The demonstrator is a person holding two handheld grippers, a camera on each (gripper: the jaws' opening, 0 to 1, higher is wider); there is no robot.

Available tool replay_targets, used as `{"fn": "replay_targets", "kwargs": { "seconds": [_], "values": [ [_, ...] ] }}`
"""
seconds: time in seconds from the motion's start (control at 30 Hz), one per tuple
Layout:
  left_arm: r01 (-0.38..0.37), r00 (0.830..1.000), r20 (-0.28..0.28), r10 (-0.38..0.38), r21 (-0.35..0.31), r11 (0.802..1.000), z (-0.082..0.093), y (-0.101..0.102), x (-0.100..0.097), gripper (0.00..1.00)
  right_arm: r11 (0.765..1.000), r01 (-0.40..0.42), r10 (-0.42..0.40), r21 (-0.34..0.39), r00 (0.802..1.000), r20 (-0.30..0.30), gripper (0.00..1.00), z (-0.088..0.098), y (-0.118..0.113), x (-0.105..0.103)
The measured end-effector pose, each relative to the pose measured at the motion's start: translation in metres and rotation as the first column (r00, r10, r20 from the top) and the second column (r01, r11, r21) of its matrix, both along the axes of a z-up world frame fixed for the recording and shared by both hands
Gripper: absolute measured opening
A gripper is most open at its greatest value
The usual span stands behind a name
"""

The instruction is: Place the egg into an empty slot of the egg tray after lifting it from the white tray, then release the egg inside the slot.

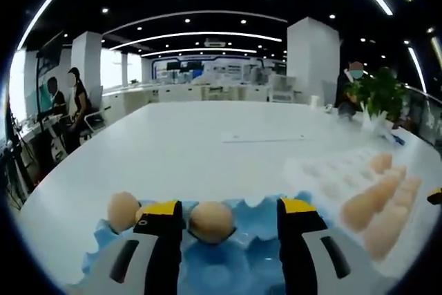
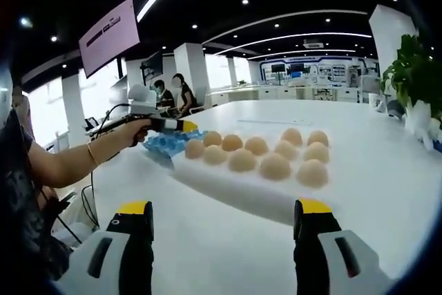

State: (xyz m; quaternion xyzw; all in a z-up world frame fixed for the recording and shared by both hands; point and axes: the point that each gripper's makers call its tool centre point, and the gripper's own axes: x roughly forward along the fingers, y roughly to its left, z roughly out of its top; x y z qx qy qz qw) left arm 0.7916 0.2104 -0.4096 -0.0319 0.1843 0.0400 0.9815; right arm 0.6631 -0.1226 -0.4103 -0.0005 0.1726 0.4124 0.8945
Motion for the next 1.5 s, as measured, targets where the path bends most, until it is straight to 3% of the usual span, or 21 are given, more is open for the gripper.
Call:
{"fn": "replay_targets", "kwargs": {
  "seconds": [0.3, 0.83, 1.5],
  "values": [
    [0.028, 0.999, 0.046, -0.028, 0.003, 1.000, 0.016, -0.012, -0.002, 0.66, 1.000, -0.003, 0.003, 0.003, 1.000, 0.003, 0.87, 0.001, 0.000, 0.000],
    [0.082, 0.993, 0.081, -0.084, 0.030, 0.996, 0.027, -0.027, -0.002, 1.00, 1.000, -0.006, 0.006, 0.001, 1.000, 0.006, 0.87, 0.002, 0.000, -0.001],
    [0.093, 0.993, 0.074, -0.096, 0.035, 0.995, 0.030, -0.040, -0.008, 0.99, 1.000, -0.013, 0.013, -0.002, 1.000, 0.018, 0.87, 0.006, 0.003, 0.001]
  ]
}}
